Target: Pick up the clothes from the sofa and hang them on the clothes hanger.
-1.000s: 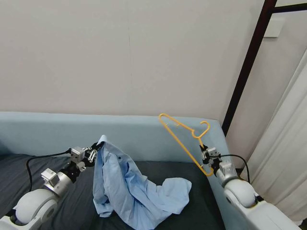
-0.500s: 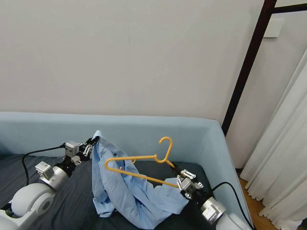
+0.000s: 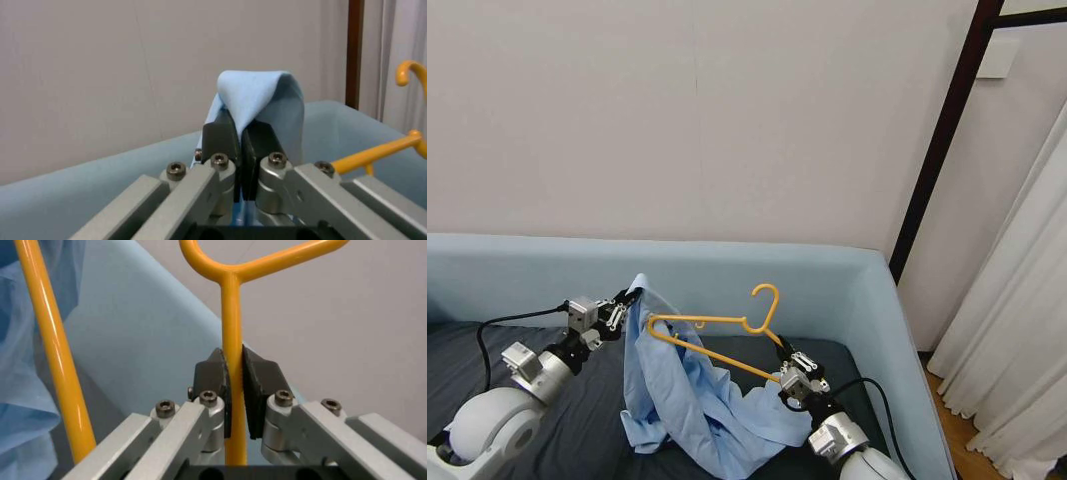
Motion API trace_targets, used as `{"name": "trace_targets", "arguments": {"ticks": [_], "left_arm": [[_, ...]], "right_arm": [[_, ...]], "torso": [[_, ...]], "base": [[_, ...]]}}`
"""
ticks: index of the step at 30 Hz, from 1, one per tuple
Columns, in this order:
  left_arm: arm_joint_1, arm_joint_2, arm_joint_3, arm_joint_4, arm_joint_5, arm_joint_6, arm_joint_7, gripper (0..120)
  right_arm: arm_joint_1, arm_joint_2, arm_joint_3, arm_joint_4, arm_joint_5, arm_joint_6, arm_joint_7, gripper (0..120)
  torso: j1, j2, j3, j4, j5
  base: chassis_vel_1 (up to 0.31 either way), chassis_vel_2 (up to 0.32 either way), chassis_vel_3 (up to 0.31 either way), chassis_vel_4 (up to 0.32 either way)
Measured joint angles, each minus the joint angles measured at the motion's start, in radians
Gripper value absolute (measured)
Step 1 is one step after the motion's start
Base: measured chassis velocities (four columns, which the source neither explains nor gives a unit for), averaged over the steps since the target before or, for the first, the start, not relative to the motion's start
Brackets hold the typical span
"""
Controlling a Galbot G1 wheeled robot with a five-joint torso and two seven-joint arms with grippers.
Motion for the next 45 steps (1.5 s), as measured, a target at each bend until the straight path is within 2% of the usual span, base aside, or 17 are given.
{"name": "trace_targets", "arguments": {"ticks": [6, 12, 18, 23, 30, 34, 45], "left_arm": [[0.025, -0.023, 0.015, -0.039, 0.041, 0.005, 0.000, 0], [0.009, -0.042, 0.040, -0.023, 0.065, 0.010, 0.001, 0], [0.000, -0.071, 0.042, -0.002, 0.068, 0.010, -0.005, 0], [0.006, -0.085, 0.033, -0.009, 0.068, 0.014, -0.017, 0], [0.015, -0.092, 0.023, -0.042, 0.064, 0.029, -0.033, 0], [0.026, -0.099, 0.020, -0.061, 0.063, 0.033, -0.038, 0], [0.025, -0.098, 0.024, -0.062, 0.060, 0.033, -0.038, 0]], "right_arm": [[0.034, -0.038, -0.065, 0.043, 0.100, -0.089, 0.072, 5], [0.046, -0.092, -0.085, 0.106, 0.171, -0.145, 0.105, 5], [0.013, -0.168, -0.112, 0.172, 0.181, -0.158, 0.106, 5], [0.003, -0.200, -0.145, 0.215, 0.182, -0.166, 0.099, 5], [0.022, -0.200, -0.201, 0.225, 0.152, -0.184, 0.083, 5], [0.046, -0.164, -0.234, 0.203, 0.158, -0.259, 0.108, 5], [0.085, -0.164, -0.228, 0.191, 0.207, -0.372, 0.148, 5]], "torso": [[0.000, 0.000, 0.000, 0.0000, 0.0000], [0.000, 0.000, 0.000, 0.0000, 0.0001], [0.000, 0.000, 0.000, -0.0002, 0.0000], [0.000, 0.000, 0.000, 0.0000, 0.0000], [0.000, 0.000, 0.000, 0.0000, 0.0001], [0.000, 0.000, 0.000, 0.0001, 0.0001], [0.000, 0.000, 0.000, 0.0000, -0.0001]], "base": [[0.000, 0.000, 0.000, 0.000], [0.000, 0.000, 0.000, 0.000], [0.000, 0.000, 0.000, 0.000], [0.000, 0.000, 0.000, 0.000], [0.000, 0.000, 0.000, 0.000], [0.000, 0.000, 0.000, 0.000], [0.000, 0.000, 0.000, 0.000]]}}
